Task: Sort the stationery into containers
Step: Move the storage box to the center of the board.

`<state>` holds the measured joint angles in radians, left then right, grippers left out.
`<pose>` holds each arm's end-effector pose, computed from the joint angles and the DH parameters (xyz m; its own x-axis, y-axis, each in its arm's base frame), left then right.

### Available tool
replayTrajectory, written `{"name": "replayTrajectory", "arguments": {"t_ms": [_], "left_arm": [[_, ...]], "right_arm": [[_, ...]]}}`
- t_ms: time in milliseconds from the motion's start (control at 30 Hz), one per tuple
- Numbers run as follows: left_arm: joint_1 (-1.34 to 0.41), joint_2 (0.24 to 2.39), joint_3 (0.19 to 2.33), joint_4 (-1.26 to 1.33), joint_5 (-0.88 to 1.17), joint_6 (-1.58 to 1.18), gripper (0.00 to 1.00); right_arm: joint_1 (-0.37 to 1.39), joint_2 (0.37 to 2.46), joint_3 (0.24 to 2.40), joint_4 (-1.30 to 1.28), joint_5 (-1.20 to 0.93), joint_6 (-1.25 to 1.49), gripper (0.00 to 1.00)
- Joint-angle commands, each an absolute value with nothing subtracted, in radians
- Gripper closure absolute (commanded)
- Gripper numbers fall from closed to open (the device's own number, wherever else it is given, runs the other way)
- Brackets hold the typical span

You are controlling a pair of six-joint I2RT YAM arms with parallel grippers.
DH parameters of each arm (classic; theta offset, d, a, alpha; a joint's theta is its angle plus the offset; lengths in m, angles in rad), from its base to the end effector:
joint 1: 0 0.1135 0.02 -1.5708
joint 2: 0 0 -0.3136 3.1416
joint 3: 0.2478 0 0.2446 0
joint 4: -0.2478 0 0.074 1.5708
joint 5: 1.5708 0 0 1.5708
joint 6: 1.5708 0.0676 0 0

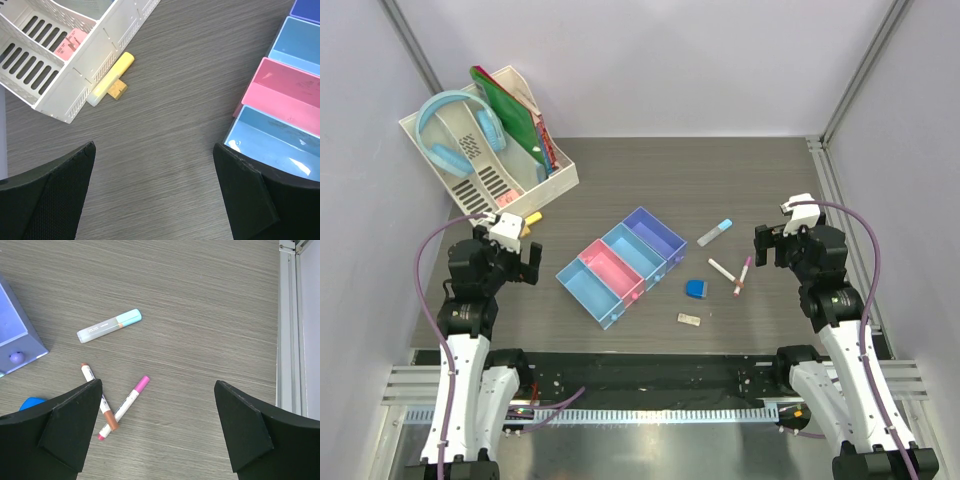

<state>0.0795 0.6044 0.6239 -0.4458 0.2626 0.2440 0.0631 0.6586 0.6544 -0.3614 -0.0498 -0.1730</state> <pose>0.1257 -0.0076 0.2987 -0.3616 0.2052 -0.9095 0.2538 0.9603 0.1158 0.1410 0.0123 0.3138 -0.3326 -0.1933 -0.9230 -0.1692 0.9751 -0.1432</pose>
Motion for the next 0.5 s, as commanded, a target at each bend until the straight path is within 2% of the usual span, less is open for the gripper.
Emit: {"name": "replayTrajectory", "arguments": {"t_ms": [0, 267, 333, 467], "left_arm": [[0.087, 0.606, 0.624, -0.422, 0.285, 0.239, 0.0], [0.087, 0.612, 0.624, -0.422, 0.296, 0.241, 0.0], [0.087, 0.62, 0.629, -0.422, 0.34, 0.248, 0.0], [0.087, 0.676, 0.664, -0.448, 0.486, 0.275, 0.0]], "right_arm": [[0.06, 0.649, 0.658, -0.318, -0.04, -0.167, 0.0], [0.06, 0.669, 0.641, -0.314, -0.101, -0.317, 0.01], [0.064, 0.709, 0.658, -0.327, -0.129, -0.363, 0.06], [0.077, 0.906, 0.864, -0.476, -0.247, -0.338, 0.13]]}}
